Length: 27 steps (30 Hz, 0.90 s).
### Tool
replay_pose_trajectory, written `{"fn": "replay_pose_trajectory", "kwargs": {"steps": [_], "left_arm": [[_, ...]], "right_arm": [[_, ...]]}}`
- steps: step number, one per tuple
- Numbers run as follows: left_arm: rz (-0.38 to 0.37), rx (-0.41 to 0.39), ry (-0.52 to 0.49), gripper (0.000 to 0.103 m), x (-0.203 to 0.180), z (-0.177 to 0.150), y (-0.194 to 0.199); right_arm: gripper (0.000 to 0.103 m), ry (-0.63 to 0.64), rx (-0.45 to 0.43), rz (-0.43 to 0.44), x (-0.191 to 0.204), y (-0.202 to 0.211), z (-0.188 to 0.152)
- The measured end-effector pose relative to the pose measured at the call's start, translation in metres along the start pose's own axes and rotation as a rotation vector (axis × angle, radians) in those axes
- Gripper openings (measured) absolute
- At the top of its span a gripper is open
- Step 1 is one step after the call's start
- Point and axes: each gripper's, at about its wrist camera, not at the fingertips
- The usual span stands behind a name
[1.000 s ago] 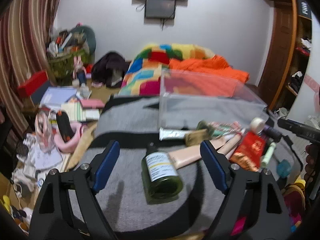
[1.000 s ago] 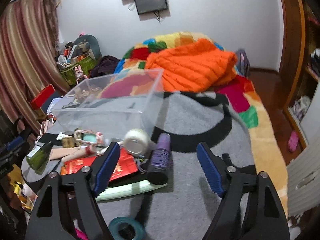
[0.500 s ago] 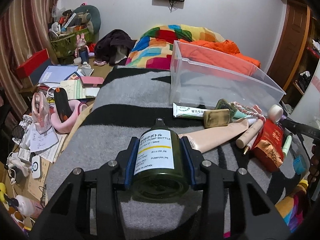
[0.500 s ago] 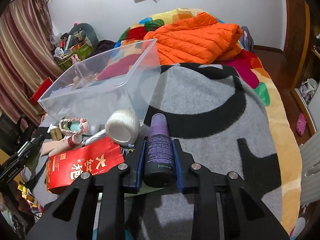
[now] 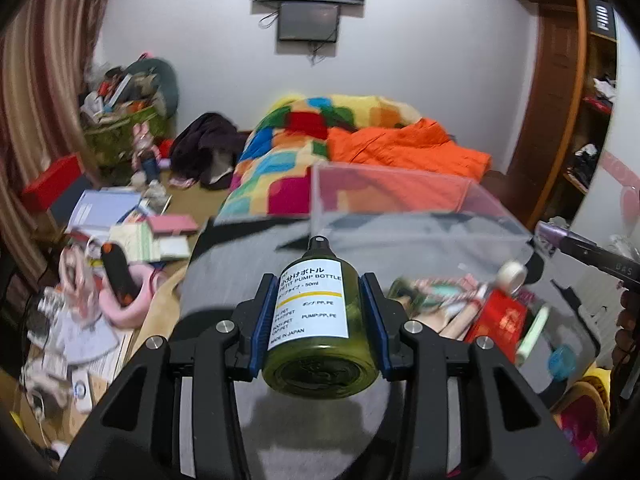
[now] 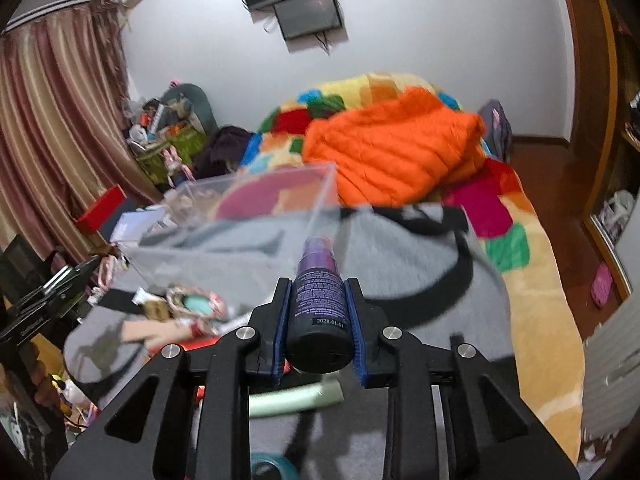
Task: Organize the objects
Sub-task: 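Lower both held bottles into the clear plastic box and open both tools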
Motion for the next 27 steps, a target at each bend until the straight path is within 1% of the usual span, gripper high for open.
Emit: {"fn": "replay_pose_trajectory", "kwargs": {"steps": [4, 7, 13, 16, 18, 23, 27], "left_arm": [[-0.026, 0.001, -0.025, 0.041, -0.011, 0.019, -0.008], [-0.057, 0.039, -0.034, 0.041, -0.019, 0.032, -0.021], [-0.088, 0.146, -0.065, 0.041, -0.037, 0.05, -0.057], [-0.088, 0.204, -0.087, 0.041, -0.046, 0.055, -0.077], [-0.076, 0.24, -0.106, 0.041, -0.052, 0.056, -0.091], [-0.043, 0.276, -0.149, 0.041, -0.062, 0.056, -0.111], [-0.053, 0.3, -0.163, 0.041, -0.068, 0.057, -0.121]], "right_arm": [[0.023, 0.04, -0.024, 0.02, 0.01, -0.002, 0.02], [0.023, 0.072, -0.015, 0.044, 0.018, -0.013, 0.033], [0.023, 0.116, 0.065, 0.097, 0.028, -0.055, 0.053], [0.023, 0.135, 0.107, 0.118, 0.033, -0.077, 0.059], [0.023, 0.149, 0.141, 0.129, 0.037, -0.092, 0.063], [0.023, 0.174, 0.209, 0.129, 0.044, -0.12, 0.064], [0.023, 0.194, 0.233, 0.127, 0.048, -0.13, 0.064]]}}
Point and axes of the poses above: each gripper's, at about its wrist camera, not at the fingertips, and y roughly against the way its jaws point, x to its left, z to its top, and after that the axes turned 12 degrees about y, right-handed
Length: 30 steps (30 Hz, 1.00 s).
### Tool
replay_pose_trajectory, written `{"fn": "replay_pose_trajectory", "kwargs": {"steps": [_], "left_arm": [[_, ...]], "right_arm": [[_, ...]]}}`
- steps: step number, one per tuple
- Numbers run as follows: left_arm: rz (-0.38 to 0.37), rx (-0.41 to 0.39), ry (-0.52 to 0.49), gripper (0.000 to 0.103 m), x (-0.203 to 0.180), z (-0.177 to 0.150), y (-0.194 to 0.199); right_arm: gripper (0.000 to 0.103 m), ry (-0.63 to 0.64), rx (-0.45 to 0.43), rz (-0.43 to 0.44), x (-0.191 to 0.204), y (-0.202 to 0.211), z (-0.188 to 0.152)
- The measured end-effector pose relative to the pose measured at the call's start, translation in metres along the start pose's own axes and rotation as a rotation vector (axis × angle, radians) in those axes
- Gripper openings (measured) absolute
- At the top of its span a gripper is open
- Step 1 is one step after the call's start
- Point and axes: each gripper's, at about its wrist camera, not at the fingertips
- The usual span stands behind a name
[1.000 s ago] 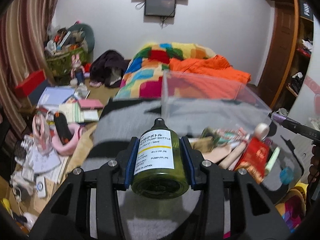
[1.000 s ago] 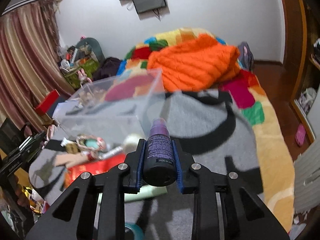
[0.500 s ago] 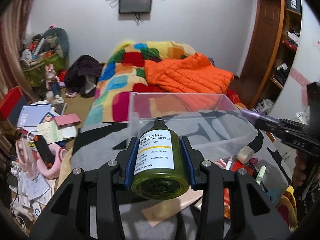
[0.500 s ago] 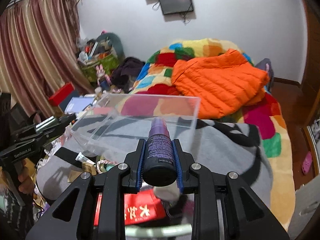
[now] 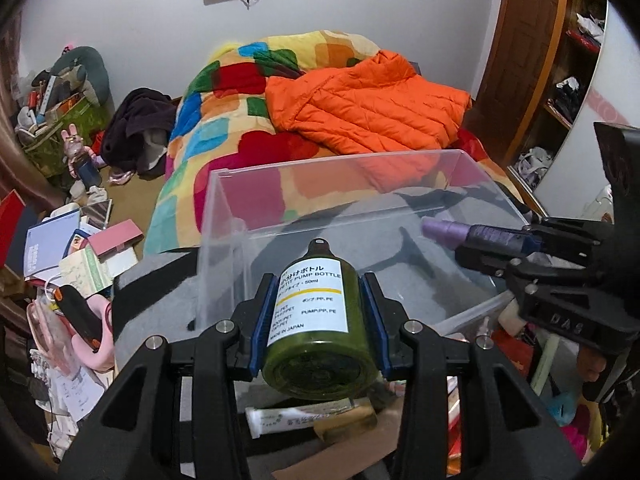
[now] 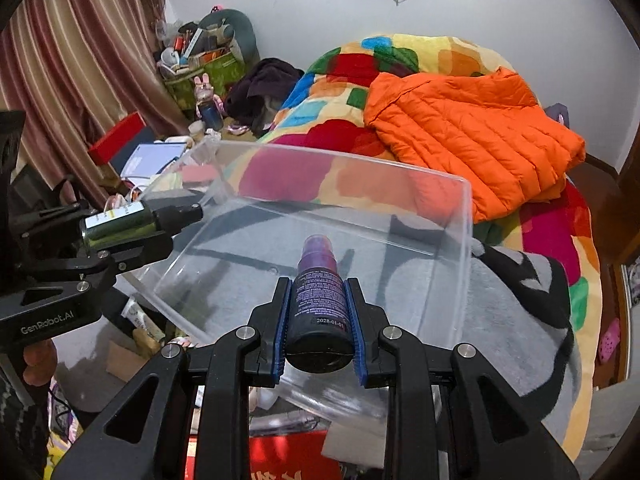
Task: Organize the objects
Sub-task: 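Lower both held bottles into the clear plastic box and open both tools, then grasp the beige soap bar with the left tool while the right tool grasps the white tape roll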
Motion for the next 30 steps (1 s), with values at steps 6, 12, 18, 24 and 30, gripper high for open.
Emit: {"fn": "replay_pose_trajectory", "kwargs": {"steps": [6, 12, 18, 24, 30], "left_arm": [[-0.011, 0.028, -0.021, 0.042, -0.006, 0.002, -0.007], [-0.018, -0.003, -0.038, 0.044, -0.01, -0.004, 0.007], [-0.029, -0.074, -0.051, 0.061, -0.011, -0.013, 0.037], [-0.028, -0.139, -0.051, 0.073, -0.007, -0.029, 0.066], [-0.007, -0.154, -0.032, 0.078, 0.0, -0.052, 0.076]], "right_arm": [[0.024, 0.035, 0.02, -0.019, 0.008, -0.003, 0.002], [0.027, 0.043, 0.005, -0.008, 0.011, 0.009, 0.0], [0.039, 0.059, -0.045, -0.02, 0.019, 0.035, -0.004], [0.057, 0.072, -0.136, -0.053, 0.027, 0.075, -0.015], [0.065, 0.058, -0.173, -0.09, 0.026, 0.097, -0.034]]}}
Point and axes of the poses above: each gripper's, at about its wrist camera, not at the fingertips, and y roughly against the way its jaws point, x to its left, z to its top, and after that the axes turned 12 degrees about y, right-handed
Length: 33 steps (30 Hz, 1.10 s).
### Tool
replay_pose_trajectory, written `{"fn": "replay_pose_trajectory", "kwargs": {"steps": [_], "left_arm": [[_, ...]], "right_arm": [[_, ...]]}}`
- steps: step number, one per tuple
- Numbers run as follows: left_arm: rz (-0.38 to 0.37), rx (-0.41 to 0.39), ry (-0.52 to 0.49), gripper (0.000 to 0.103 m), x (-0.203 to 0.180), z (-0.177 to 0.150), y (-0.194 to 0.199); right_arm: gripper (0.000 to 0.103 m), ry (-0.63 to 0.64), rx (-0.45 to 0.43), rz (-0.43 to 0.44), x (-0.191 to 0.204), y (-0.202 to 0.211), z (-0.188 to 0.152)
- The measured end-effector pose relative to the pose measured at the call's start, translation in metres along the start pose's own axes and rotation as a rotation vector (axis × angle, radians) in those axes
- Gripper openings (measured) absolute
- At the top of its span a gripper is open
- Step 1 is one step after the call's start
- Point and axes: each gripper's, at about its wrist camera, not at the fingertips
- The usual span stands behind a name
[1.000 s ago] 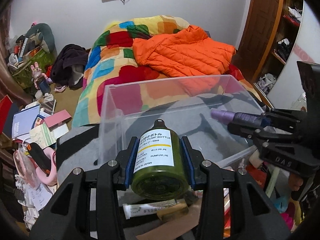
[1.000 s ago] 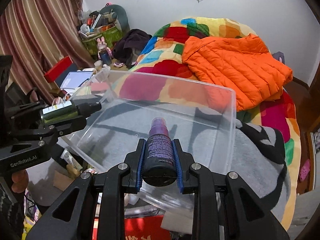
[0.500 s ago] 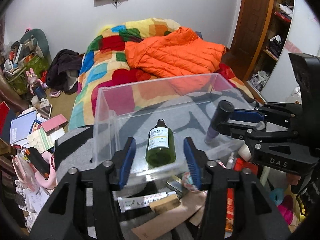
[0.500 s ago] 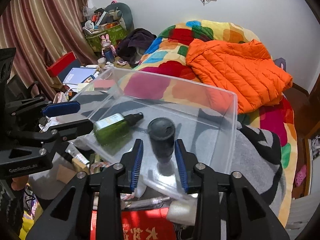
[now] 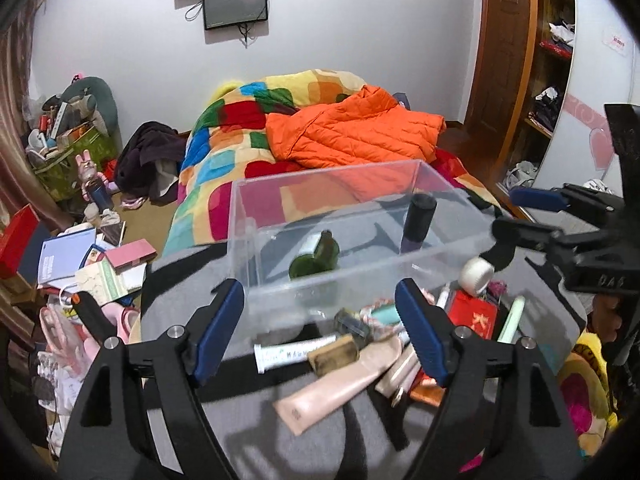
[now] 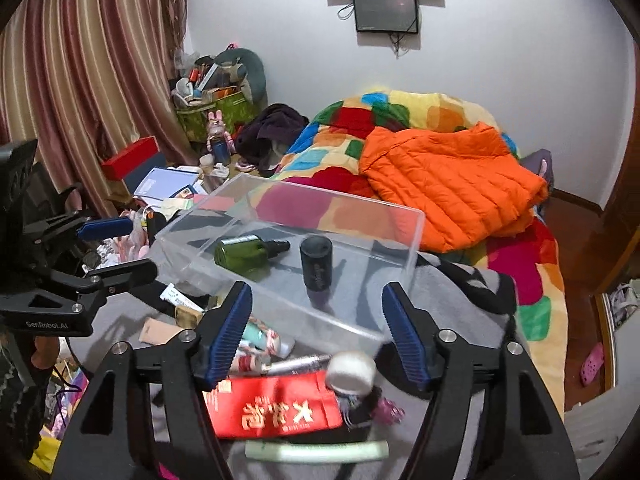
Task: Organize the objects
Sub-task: 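Grasp the beige soap bar with the left tool while the right tool grasps the white tape roll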
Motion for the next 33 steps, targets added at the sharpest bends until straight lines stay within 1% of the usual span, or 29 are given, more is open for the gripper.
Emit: {"fn": "replay_pose_trajectory", "kwargs": {"steps": [5, 10, 11, 13, 16, 20, 23, 26, 27, 28, 29, 30, 31, 32, 33], "left_arm": [[0.015, 0.022, 0.016, 0.078, 0.006, -0.019, -0.003], [0.009, 0.076, 0.055, 0.078, 0.013, -0.042, -0.016], [0.007, 0.085, 0.062, 0.077, 0.014, -0.046, -0.018], [0.002, 0.115, 0.078, 0.068, 0.015, -0.051, -0.027], [-0.003, 0.127, 0.082, 0.065, 0.013, -0.052, -0.035], [-0.022, 0.135, 0.078, 0.063, 0.007, -0.052, -0.042], [-0.02, 0.163, 0.073, 0.063, 0.002, -0.052, -0.051], [-0.018, 0.205, 0.094, 0.063, 0.002, -0.054, -0.064], [-0.011, 0.203, 0.1, 0.063, 0.003, -0.055, -0.067], [-0.005, 0.198, 0.104, 0.061, 0.003, -0.056, -0.068], [-0.006, 0.195, 0.107, 0.058, 0.004, -0.056, -0.068], [-0.013, 0.192, 0.113, 0.051, 0.004, -0.057, -0.068], [-0.021, 0.191, 0.118, 0.044, 0.004, -0.058, -0.067], [-0.016, 0.186, 0.118, 0.041, 0.004, -0.058, -0.066], [-0.015, 0.184, 0.118, 0.042, 0.004, -0.058, -0.066]], "right_arm": [[0.066, -0.022, 0.014, -0.023, -0.001, 0.003, -0.018], [0.066, -0.06, 0.055, -0.031, -0.006, -0.007, -0.038], [0.066, -0.069, 0.064, -0.034, -0.007, -0.01, -0.042], [0.066, -0.083, 0.084, -0.038, -0.009, -0.018, -0.048], [0.066, -0.1, 0.109, -0.032, -0.01, -0.029, -0.055], [0.066, -0.094, 0.123, -0.028, -0.009, -0.038, -0.057], [0.066, -0.092, 0.134, -0.022, -0.01, -0.045, -0.057], [0.065, -0.098, 0.151, -0.014, -0.011, -0.052, -0.058], [0.062, -0.102, 0.156, -0.011, -0.012, -0.055, -0.058], [0.055, -0.102, 0.16, -0.009, -0.011, -0.056, -0.059], [0.051, -0.103, 0.164, -0.004, -0.011, -0.058, -0.06], [0.044, -0.105, 0.166, 0.002, -0.011, -0.058, -0.061], [0.039, -0.106, 0.167, 0.007, -0.01, -0.058, -0.062], [0.037, -0.105, 0.167, 0.007, -0.01, -0.058, -0.063], [0.037, -0.104, 0.163, 0.005, -0.01, -0.057, -0.064]]}}
Point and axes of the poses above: each gripper's, at about its wrist camera, not at the fingertips, and y roughly against the way its jaws point, x to its left, z to its top, and after that the axes turned 12 degrees about y, right-handed
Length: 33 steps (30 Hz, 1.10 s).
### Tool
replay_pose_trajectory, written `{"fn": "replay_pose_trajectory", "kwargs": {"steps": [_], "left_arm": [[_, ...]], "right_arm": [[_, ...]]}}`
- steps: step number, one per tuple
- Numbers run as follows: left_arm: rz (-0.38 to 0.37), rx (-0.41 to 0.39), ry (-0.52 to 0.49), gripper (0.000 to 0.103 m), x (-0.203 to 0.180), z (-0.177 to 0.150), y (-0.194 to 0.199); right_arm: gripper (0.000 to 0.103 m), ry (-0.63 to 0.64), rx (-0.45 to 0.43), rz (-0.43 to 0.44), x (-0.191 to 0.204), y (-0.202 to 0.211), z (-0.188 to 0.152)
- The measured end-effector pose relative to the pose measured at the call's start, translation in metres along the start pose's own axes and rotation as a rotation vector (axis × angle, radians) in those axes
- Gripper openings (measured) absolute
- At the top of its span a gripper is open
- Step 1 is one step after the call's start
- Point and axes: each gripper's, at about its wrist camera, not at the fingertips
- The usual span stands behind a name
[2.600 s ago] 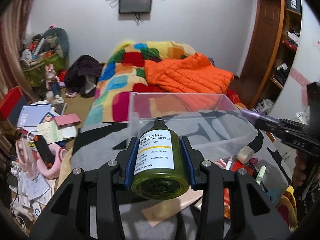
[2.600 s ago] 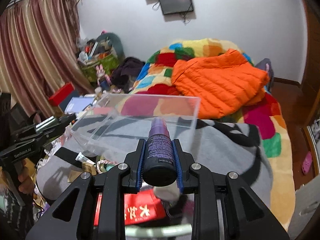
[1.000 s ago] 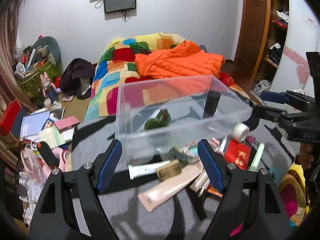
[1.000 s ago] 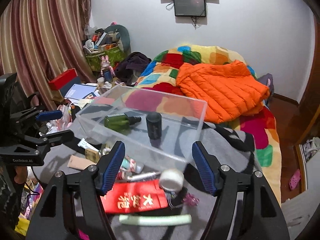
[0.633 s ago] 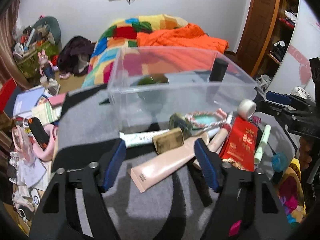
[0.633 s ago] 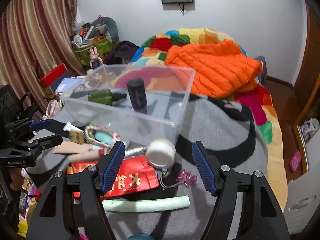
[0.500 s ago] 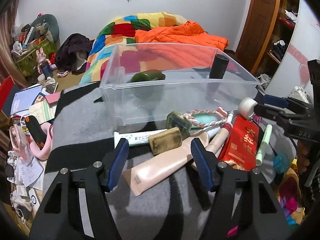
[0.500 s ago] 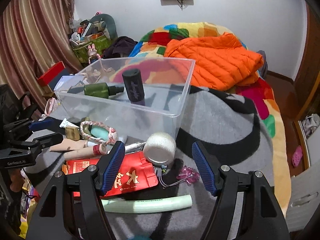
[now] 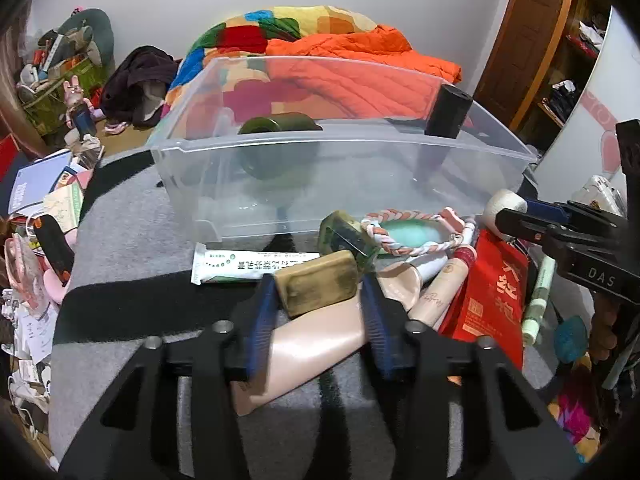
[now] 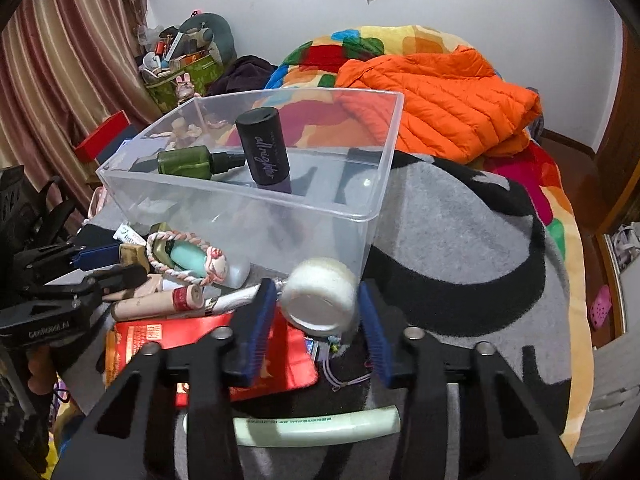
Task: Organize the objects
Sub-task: 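Grasp the beige soap bar with the left tool while the right tool grasps the white tape roll, then drop the soap bar and white tape roll into the clear box, opening both tools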
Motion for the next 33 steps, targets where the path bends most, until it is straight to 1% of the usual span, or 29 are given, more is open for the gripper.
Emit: {"fn": "replay_pose_trajectory", "kwargs": {"steps": [6, 8, 14, 22, 28, 33], "left_arm": [[-0.007, -0.017, 0.021, 0.041, 0.005, -0.003, 0.006], [-0.014, -0.024, 0.03, 0.041, 0.006, -0.003, 0.011], [-0.037, -0.088, 0.037, 0.041, 0.007, 0.001, 0.038], [-0.059, -0.177, 0.029, 0.041, 0.001, 0.019, 0.066], [-0.066, -0.221, 0.016, 0.041, -0.006, 0.034, 0.073], [-0.061, -0.232, -0.001, 0.041, -0.013, 0.049, 0.066]], "right_arm": [[0.036, 0.012, -0.043, -0.014, 0.004, 0.013, -0.003], [0.036, 0.008, -0.059, -0.006, 0.004, 0.02, -0.003], [0.036, 0.001, -0.117, 0.018, 0.006, 0.043, 0.001], [0.036, 0.013, -0.193, 0.024, 0.012, 0.065, 0.016], [0.036, 0.013, -0.231, 0.021, 0.013, 0.072, 0.03], [0.036, 0.009, -0.219, 0.006, 0.009, 0.059, 0.043]]}}
Point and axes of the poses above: each gripper's, at about its wrist camera, not at the fingertips, and y roughly against the way its jaws point, x to its left, z to its top, and after that the axes turned 12 degrees about y, right-handed
